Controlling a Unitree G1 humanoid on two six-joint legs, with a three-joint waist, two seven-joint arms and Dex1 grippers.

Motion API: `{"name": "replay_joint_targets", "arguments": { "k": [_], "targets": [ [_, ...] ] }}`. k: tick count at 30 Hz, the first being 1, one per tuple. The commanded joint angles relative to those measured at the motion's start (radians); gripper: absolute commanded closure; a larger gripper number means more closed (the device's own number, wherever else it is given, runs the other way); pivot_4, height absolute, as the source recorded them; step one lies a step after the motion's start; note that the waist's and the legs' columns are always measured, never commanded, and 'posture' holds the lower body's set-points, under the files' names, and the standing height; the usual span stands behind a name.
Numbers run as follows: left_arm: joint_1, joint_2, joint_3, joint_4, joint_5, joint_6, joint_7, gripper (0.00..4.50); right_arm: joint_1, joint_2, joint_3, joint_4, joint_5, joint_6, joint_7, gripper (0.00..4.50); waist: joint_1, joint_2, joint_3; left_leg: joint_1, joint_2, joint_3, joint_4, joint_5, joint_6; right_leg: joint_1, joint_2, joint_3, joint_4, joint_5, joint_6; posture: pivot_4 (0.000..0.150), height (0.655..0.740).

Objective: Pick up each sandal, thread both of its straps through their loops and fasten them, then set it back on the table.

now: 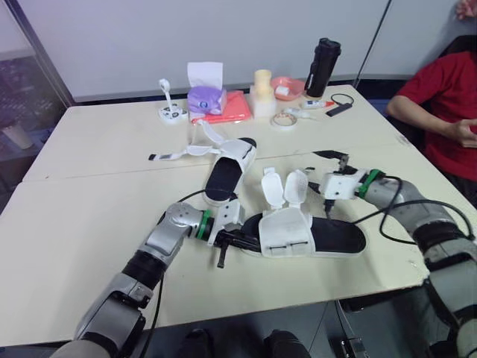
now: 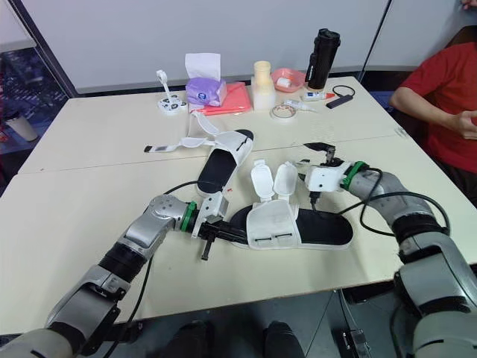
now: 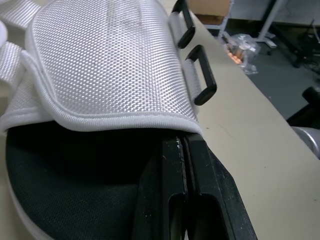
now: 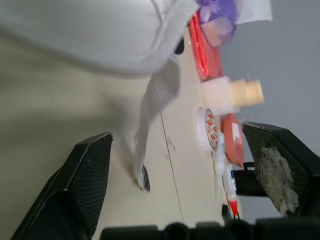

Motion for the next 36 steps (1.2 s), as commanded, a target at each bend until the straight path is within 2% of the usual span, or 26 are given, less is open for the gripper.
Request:
{"name": "replay_joint_targets", "arguments": {
  "k": [1,2,5,6,11,12,15,18,22,26,30,36],
  "targets": [
    [0.006,-0.002,0.019,-0.034,0.004,-0.002,0.018,4.48,-0.066,0.041,0.015,0.07,-0.056,0.025,-0.039,0.0,0.0,0.0,0.0,0.0,0.0,0.0,0.0,0.0,0.0,0.0,0.0,0.0,0.0,0.0,0.0,0.15,0.74],
    [0.012,-0.001,0.019,-0.042,0.003,0.0,0.021,4.48,-0.082,0.052,0.026,0.091,-0.078,0.04,-0.055,0.0,0.0,0.0,0.0,0.0,0.0,0.0,0.0,0.0,0.0,0.0,0.0,0.0,0.0,0.0,0.0,0.15,0.74],
    [0.032,0.004,0.02,-0.067,0.003,0.008,0.037,4.5,-0.12,0.071,0.048,0.139,-0.134,0.072,-0.12,0.95,0.001,0.0,0.0,0.0,0.0,0.0,0.0,0.0,0.0,0.0,0.0,0.0,0.0,0.0,0.0,0.15,0.74],
    [0.036,0.005,0.022,-0.073,0.002,0.011,0.044,4.5,-0.129,0.073,0.055,0.148,-0.152,0.075,-0.144,1.38,0.001,0.0,0.0,0.0,0.0,0.0,0.0,0.0,0.0,0.0,0.0,0.0,0.0,0.0,0.0,0.15,0.74],
    [0.052,0.013,0.029,-0.101,-0.004,0.028,0.06,4.5,-0.153,0.07,0.089,0.179,-0.223,0.092,-0.222,4.16,-0.001,0.0,0.0,0.0,0.0,0.0,-0.001,0.0,0.0,-0.001,0.0,0.0,0.0,0.0,0.0,0.15,0.74],
    [0.055,0.014,0.029,-0.108,-0.005,0.031,0.061,4.5,-0.157,0.069,0.095,0.182,-0.235,0.093,-0.239,4.47,-0.001,0.0,0.0,0.0,0.0,0.0,-0.001,0.0,0.0,-0.001,0.0,0.0,0.0,0.0,0.0,0.15,0.74],
    [0.058,0.014,0.028,-0.116,-0.006,0.038,0.063,4.5,-0.169,0.067,0.113,0.188,-0.27,0.084,-0.302,4.47,-0.001,0.0,0.0,0.0,0.0,0.0,-0.001,0.0,0.0,-0.001,0.0,0.0,0.0,0.0,0.0,0.15,0.74],
    [0.057,0.011,0.028,-0.115,-0.005,0.041,0.068,4.5,-0.19,0.043,0.163,0.161,-0.367,0.078,-0.483,4.47,-0.002,0.0,0.0,0.0,0.0,0.0,-0.001,0.0,0.0,-0.001,0.0,0.0,0.001,0.0,0.0,0.15,0.74],
    [0.055,0.009,0.034,-0.111,-0.011,0.049,0.074,4.5,-0.232,-0.035,0.298,0.046,-0.622,0.123,-0.911,4.47,0.001,0.001,0.0,-0.001,-0.001,0.0,-0.001,0.0,0.0,-0.004,0.0,0.001,0.002,0.0,0.0,0.15,0.74],
    [0.061,0.01,0.035,-0.117,-0.013,0.057,0.078,4.5,-0.198,-0.146,0.3,-0.189,-0.733,0.098,-1.205,4.47,0.002,0.001,0.0,-0.004,-0.001,0.001,-0.002,0.001,-0.002,-0.009,0.0,0.002,0.004,0.0,0.0,0.15,0.74],
    [0.072,0.011,0.046,-0.131,-0.022,0.078,0.084,4.5,-0.075,-0.278,0.241,-0.471,-0.74,0.032,-1.254,4.47,0.005,0.001,0.0,-0.011,-0.001,0.001,-0.001,0.001,-0.001,-0.016,0.0,0.002,0.007,0.0,0.0,0.15,0.74],
    [0.076,0.006,0.052,-0.137,-0.031,0.104,0.088,4.5,0.165,-0.389,0.075,-0.812,-0.657,0.03,-1.138,4.47,0.002,0.001,0.0,-0.013,-0.001,0.001,0.003,0.0,-0.001,-0.016,0.0,0.002,0.009,0.0,0.0,0.15,0.74]
  ]
}}
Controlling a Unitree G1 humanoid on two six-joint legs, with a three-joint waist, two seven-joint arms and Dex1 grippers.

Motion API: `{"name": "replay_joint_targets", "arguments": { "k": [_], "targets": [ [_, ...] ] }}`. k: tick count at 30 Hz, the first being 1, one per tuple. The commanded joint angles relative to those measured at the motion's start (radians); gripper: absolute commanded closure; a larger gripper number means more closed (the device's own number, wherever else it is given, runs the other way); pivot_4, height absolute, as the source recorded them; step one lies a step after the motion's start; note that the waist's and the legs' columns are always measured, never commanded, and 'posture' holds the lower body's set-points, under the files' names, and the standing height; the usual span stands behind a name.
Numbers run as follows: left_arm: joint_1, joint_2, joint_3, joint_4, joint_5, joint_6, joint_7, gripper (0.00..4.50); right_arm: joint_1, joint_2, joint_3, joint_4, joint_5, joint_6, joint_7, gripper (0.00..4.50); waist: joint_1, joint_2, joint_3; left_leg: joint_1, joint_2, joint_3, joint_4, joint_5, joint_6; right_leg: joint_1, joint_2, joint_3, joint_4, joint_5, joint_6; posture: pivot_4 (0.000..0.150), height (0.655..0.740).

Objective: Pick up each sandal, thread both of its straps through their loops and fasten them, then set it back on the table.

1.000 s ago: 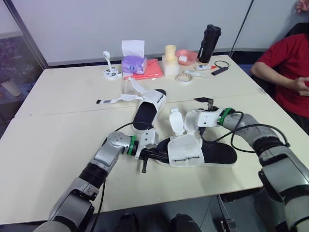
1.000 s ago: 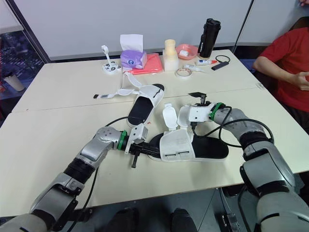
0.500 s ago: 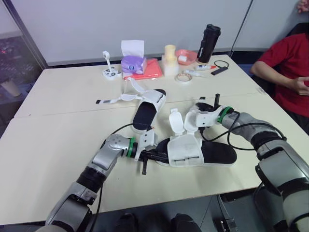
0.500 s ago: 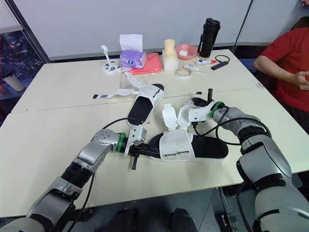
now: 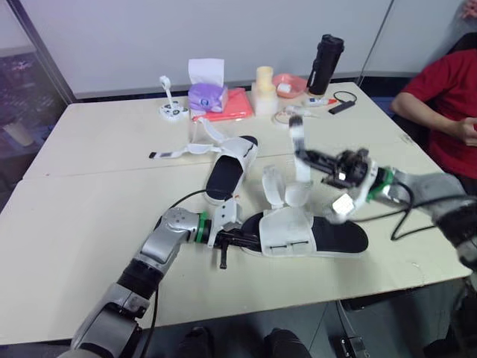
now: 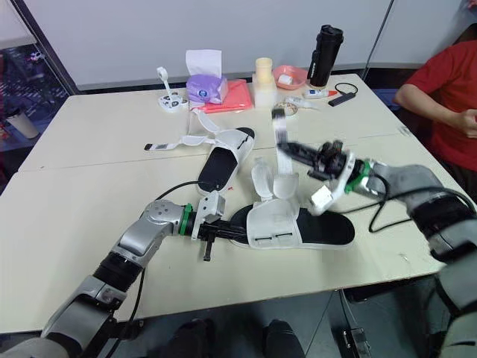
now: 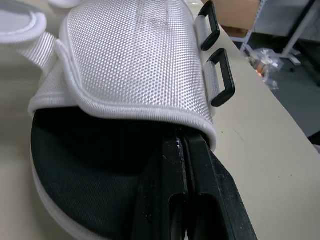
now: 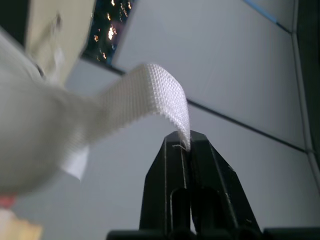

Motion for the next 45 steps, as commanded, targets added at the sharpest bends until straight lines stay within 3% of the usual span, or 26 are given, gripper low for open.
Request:
{"name": "replay_joint_targets", "arguments": {
  "k": [1,2,5,10,17,20,21,24,27,30,32,34,41,45],
  "targets": [
    [-0.005,-0.006,0.01,-0.018,-0.01,0.014,0.001,4.5,0.07,-0.036,-0.133,-0.156,0.084,0.014,0.081,4.47,-0.002,0.0,0.0,0.0,0.0,0.0,0.001,0.0,0.0,0.0,0.0,0.0,0.001,0.0,0.0,0.15,0.74],
    [-0.008,-0.009,0.008,-0.015,-0.01,0.016,0.0,4.5,0.099,-0.039,-0.162,-0.183,0.104,0.019,0.103,4.47,-0.002,0.0,0.0,0.001,0.0,0.0,0.001,0.0,0.0,0.0,0.0,0.0,0.002,0.0,0.0,0.15,0.74],
    [-0.014,-0.017,0.006,-0.01,-0.012,0.023,-0.005,4.5,0.162,-0.032,-0.23,-0.231,0.136,0.02,0.17,3.65,-0.001,0.0,0.0,0.001,0.0,0.0,0.002,0.0,0.0,0.001,0.0,0.0,0.003,0.0,0.0,0.15,0.74],
    [-0.031,-0.024,0.01,0.014,-0.009,0.024,-0.013,4.5,0.32,-0.052,-0.314,-0.376,0.089,0.002,0.177,1.24,0.007,0.0,0.0,0.001,0.0,0.0,0.003,0.0,0.0,0.001,0.0,0.0,0.004,0.0,0.0,0.15,0.74],
    [-0.033,-0.018,0.016,0.031,-0.009,0.029,-0.018,4.5,0.676,-0.087,-0.458,-0.591,0.14,-0.058,0.252,1.24,0.015,0.0,0.0,0.001,0.0,-0.001,0.003,0.0,0.0,0.001,0.0,0.0,0.004,0.0,0.0,0.15,0.74],
    [-0.027,-0.019,0.018,0.024,-0.015,0.038,-0.015,4.5,0.698,-0.075,-0.531,-0.449,0.236,-0.015,0.314,1.24,0.016,0.0,0.0,0.002,0.0,0.0,0.004,0.0,0.0,0.002,0.0,0.0,0.004,0.0,0.0,0.15,0.74],
    [-0.026,-0.021,0.019,0.022,-0.017,0.042,-0.013,4.5,0.685,-0.064,-0.546,-0.393,0.304,-0.004,0.354,1.24,0.017,0.0,0.0,0.003,0.0,0.0,0.005,0.0,0.0,0.004,0.0,0.0,0.004,0.0,0.0,0.15,0.74],
    [-0.024,-0.02,0.025,0.018,-0.023,0.051,-0.012,4.5,0.652,0.009,-0.566,-0.264,0.842,0.116,0.693,1.24,0.017,-0.002,0.001,0.01,0.001,0.0,0.004,0.0,0.001,0.011,0.0,0.0,0.003,0.0,0.0,0.15,0.74],
    [-0.024,-0.015,0.031,0.017,-0.027,0.056,-0.014,4.5,0.644,0.046,-0.583,-0.32,1.26,0.261,1.017,1.24,0.019,-0.001,0.0,0.017,0.002,-0.002,0.003,-0.003,0.005,0.023,0.002,-0.002,-0.004,0.0,0.0,0.15,0.74],
    [-0.024,-0.011,0.039,0.01,-0.033,0.067,-0.011,4.5,0.605,0.071,-0.659,-0.463,1.705,0.605,1.258,1.24,0.022,-0.001,0.0,0.016,0.003,-0.003,0.003,-0.004,0.007,0.024,0.002,-0.002,-0.008,0.0,0.0,0.15,0.74],
    [-0.025,-0.008,0.045,0.007,-0.039,0.074,-0.007,4.5,0.582,0.059,-0.715,-0.583,2.134,0.92,1.359,1.24,0.025,-0.001,0.0,0.016,0.003,-0.003,0.004,-0.004,0.007,0.024,0.001,-0.002,-0.008,0.0,0.0,0.15,0.74],
    [-0.024,-0.006,0.052,0.0,-0.046,0.082,-0.001,4.5,0.607,0.029,-0.762,-0.672,2.447,1.153,1.42,1.24,0.029,-0.001,0.0,0.016,0.003,-0.004,0.004,-0.004,0.007,0.024,0.001,-0.004,-0.008,0.0,0.0,0.15,0.74],
    [0.005,0.015,0.073,-0.091,-0.067,0.128,0.018,4.5,0.882,-0.054,-0.769,-0.882,2.597,1.493,1.578,1.24,0.048,-0.001,0.0,0.013,0.002,-0.008,0.004,-0.005,0.008,0.026,0.0,-0.007,-0.012,0.0,0.0,0.15,0.74],
    [0.024,0.014,0.06,-0.115,-0.058,0.13,0.032,4.5,0.958,-0.007,-0.752,-0.933,2.541,1.533,1.579,1.24,0.049,-0.001,0.0,0.013,0.001,-0.007,0.005,-0.005,0.008,0.025,0.001,-0.007,-0.011,0.0,0.0,0.15,0.74]
  ]
}}
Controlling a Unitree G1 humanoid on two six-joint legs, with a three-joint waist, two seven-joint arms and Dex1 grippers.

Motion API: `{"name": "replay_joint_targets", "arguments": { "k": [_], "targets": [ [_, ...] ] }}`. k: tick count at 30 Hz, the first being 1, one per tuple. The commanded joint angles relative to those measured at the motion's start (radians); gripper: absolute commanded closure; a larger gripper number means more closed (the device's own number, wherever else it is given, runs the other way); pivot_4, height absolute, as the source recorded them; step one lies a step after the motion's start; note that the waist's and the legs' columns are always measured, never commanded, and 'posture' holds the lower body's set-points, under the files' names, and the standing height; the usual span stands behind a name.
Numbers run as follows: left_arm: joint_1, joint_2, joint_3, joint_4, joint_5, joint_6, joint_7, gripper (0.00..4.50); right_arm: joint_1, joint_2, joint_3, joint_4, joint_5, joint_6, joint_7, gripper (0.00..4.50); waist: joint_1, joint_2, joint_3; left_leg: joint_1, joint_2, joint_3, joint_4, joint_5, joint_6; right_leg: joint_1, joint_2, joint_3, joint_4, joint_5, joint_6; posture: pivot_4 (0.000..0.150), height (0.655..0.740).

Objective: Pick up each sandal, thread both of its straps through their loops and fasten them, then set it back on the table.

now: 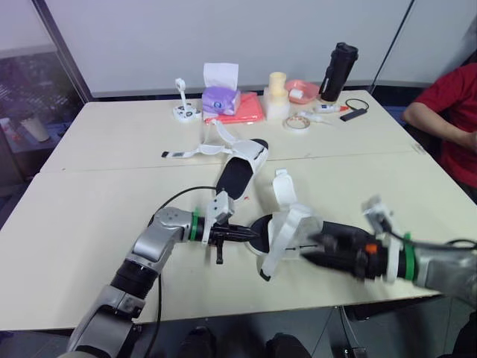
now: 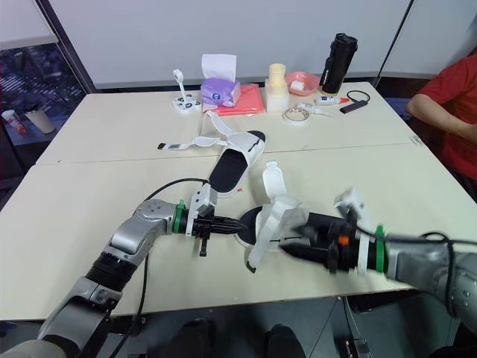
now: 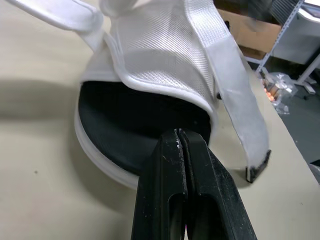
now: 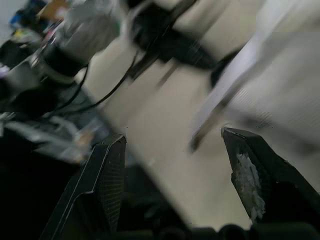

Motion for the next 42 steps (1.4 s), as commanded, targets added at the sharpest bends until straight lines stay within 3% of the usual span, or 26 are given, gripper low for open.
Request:
{"name": "replay_joint_targets", "arguments": {
  "k": [1,14,26,29,33,34,42],
  "targets": [
    [0.007,-0.009,0.001,-0.039,-0.005,-0.005,0.018,4.5,0.025,0.055,-0.007,-0.057,-0.028,0.014,-0.005,1.24,0.0,0.0,0.0,0.0,0.0,0.0,0.0,0.0,0.0,0.0,0.0,0.0,0.0,0.0,0.0,0.15,0.74],
    [-0.054,-0.045,-0.092,0.107,0.136,-0.145,0.054,4.5,-0.079,0.317,0.159,-0.033,-0.226,0.079,-0.154,1.24,0.001,0.0,0.0,0.0,0.0,0.0,-0.001,0.0,0.0,-0.001,0.001,0.0,0.0,0.0,0.0,0.15,0.74],
    [-0.061,-0.06,-0.104,0.119,0.15,-0.173,0.046,4.5,-0.168,0.52,0.13,0.054,-0.181,0.165,-0.274,1.24,0.003,0.0,0.0,0.0,0.0,0.0,-0.001,0.0,0.0,-0.001,0.001,0.0,0.0,0.0,0.0,0.15,0.74],
    [-0.056,-0.059,-0.1,0.114,0.146,-0.173,0.047,4.5,-0.177,0.539,0.108,0.06,-0.158,0.187,-0.295,2.02,0.003,0.0,0.0,0.0,0.0,0.0,-0.001,0.0,0.0,-0.001,0.001,0.0,0.0,0.0,0.0,0.15,0.74],
    [-0.051,-0.061,-0.098,0.109,0.141,-0.172,0.048,4.5,-0.174,0.53,0.089,0.058,-0.155,0.21,-0.293,4.14,0.003,0.0,0.0,0.0,0.0,0.0,-0.001,0.0,0.0,-0.001,0.001,0.0,0.0,0.0,0.0,0.15,0.74],
    [-0.05,-0.061,-0.097,0.108,0.14,-0.172,0.048,4.5,-0.173,0.528,0.084,0.057,-0.153,0.216,-0.291,4.41,0.003,0.0,0.0,0.0,0.0,0.0,-0.001,0.0,0.0,-0.001,0.001,0.0,0.0,0.0,0.0,0.15,0.74],
    [-0.047,-0.065,-0.096,0.109,0.14,-0.173,0.051,4.5,-0.246,0.375,-0.049,0.11,0.078,0.34,-0.186,4.41,0.002,0.0,0.0,0.0,0.0,0.0,-0.001,0.0,0.0,-0.001,0.001,0.0,-0.001,0.0,0.0,0.15,0.74]
  ]
}}
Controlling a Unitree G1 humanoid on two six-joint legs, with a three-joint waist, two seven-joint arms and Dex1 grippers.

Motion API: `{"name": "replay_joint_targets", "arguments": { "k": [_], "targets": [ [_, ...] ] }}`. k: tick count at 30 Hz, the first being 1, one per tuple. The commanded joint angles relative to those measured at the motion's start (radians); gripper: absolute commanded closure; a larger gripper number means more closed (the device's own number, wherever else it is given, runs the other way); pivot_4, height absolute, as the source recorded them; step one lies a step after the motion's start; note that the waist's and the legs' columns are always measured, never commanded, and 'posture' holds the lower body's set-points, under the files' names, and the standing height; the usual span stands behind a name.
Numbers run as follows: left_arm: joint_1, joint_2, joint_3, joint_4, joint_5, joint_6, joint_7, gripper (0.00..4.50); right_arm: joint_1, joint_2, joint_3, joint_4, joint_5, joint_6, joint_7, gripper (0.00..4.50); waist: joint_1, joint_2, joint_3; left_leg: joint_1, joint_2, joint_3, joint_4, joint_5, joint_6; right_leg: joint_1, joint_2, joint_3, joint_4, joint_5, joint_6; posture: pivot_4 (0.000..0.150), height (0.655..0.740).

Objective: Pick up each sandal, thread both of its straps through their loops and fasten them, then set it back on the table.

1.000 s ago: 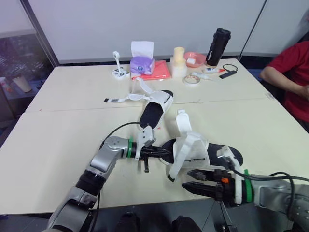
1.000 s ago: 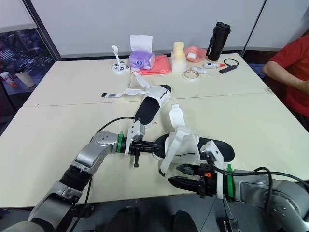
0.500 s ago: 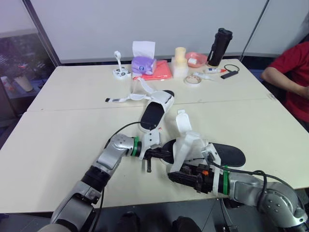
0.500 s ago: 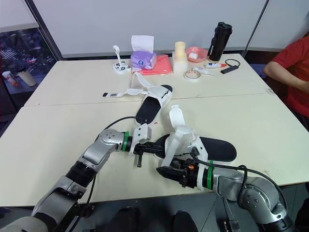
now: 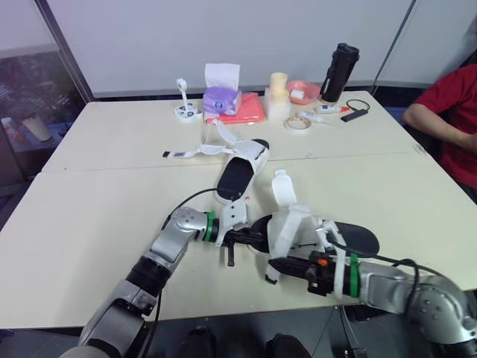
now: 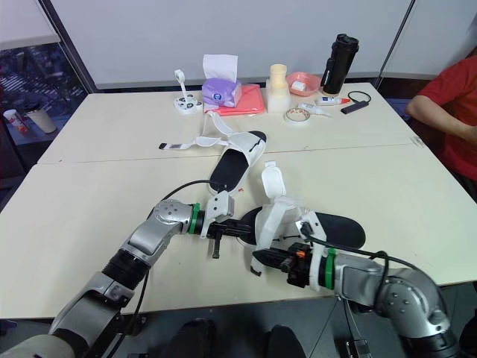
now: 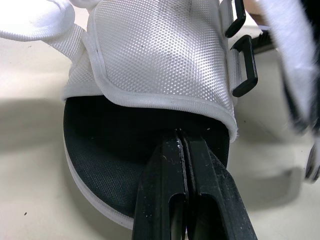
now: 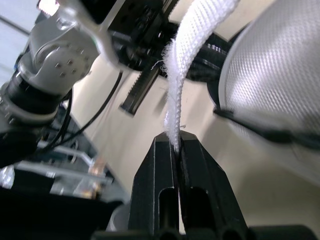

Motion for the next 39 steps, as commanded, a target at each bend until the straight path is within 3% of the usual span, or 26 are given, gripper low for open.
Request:
{"name": "replay_joint_targets", "arguments": {
  "k": [1,4,8,13,19,30,39],
  "targets": [
    [0.006,-0.004,-0.003,-0.008,0.006,-0.004,0.0,4.5,-0.107,-0.059,-0.096,0.064,0.166,0.047,0.048,4.41,-0.002,0.0,0.0,0.0,0.0,0.0,0.0,0.0,0.0,0.0,0.0,0.0,0.0,0.0,0.0,0.15,0.74],
    [0.005,-0.008,-0.005,-0.004,0.007,-0.006,-0.001,4.5,-0.229,-0.094,-0.127,0.186,0.197,0.066,0.074,4.41,-0.004,0.0,0.0,0.0,0.0,0.0,0.0,0.0,0.0,0.0,0.0,0.0,0.0,0.0,0.0,0.15,0.74],
    [0.003,-0.014,-0.008,0.0,0.011,-0.009,0.001,4.5,-0.345,-0.129,-0.092,0.311,0.088,0.074,0.153,4.41,0.001,0.0,0.0,-0.001,0.0,0.0,-0.001,0.0,0.0,-0.001,0.0,0.0,0.0,0.0,0.0,0.15,0.74],
    [0.003,-0.016,-0.006,0.002,0.014,-0.011,0.009,4.5,-0.386,-0.178,0.004,0.41,-0.1,0.055,0.319,4.41,0.001,0.0,0.0,-0.001,0.0,0.001,-0.001,0.0,0.0,-0.002,0.0,0.0,0.0,0.0,0.0,0.15,0.74],
    [0.017,-0.012,-0.004,-0.013,0.015,-0.006,0.02,4.5,-0.425,-0.207,0.008,0.494,-0.153,0.112,0.465,4.41,0.0,0.0,0.0,-0.001,0.0,0.001,-0.001,0.0,0.0,-0.002,0.0,0.001,0.0,0.0,0.0,0.15,0.74],
    [0.036,-0.012,-0.011,-0.034,0.013,0.001,0.033,4.5,-0.427,-0.204,0.03,0.518,-0.265,0.135,0.536,4.41,0.001,0.0,0.0,-0.001,0.0,0.001,-0.001,0.0,0.0,-0.002,0.0,0.001,0.0,0.0,0.0,0.15,0.74],
    [0.034,-0.015,-0.012,-0.026,0.015,-0.004,0.037,4.5,-0.395,-0.222,0.138,0.456,-0.508,-0.055,0.593,4.41,0.001,0.0,0.0,-0.001,0.0,0.001,-0.001,0.0,0.0,-0.002,0.0,0.001,0.0,0.0,0.0,0.15,0.74]
  ]
}}
